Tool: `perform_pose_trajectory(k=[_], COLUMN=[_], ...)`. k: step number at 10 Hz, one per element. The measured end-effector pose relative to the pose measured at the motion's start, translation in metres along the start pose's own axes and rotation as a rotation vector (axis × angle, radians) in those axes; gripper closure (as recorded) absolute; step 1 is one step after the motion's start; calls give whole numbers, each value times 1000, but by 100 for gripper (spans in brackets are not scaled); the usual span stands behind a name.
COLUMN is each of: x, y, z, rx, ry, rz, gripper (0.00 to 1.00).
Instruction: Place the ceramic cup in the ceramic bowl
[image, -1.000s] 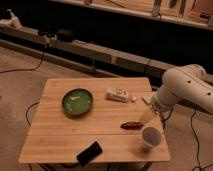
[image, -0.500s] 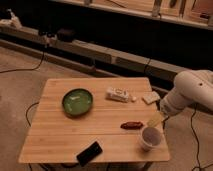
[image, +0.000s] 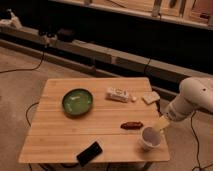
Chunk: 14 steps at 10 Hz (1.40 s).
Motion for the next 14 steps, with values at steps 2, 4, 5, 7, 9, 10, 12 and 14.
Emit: perform_pose_trajectory(k=[2, 4, 5, 7, 9, 10, 12, 14], x=[-1, -9, -16, -20, -19, -18, -18, -20], y=[-4, 6, 12, 13, 11, 11, 21, 36], z=[15, 35, 46, 60, 71, 77, 86, 95], rx=[20, 24, 34, 70, 119, 135, 124, 88], ry=[16, 23, 32, 52, 81, 93, 104, 105], rz=[-17, -62, -91, -112, -118, -114, -104, -106], gripper=[20, 20, 20, 20, 20, 22, 39, 59])
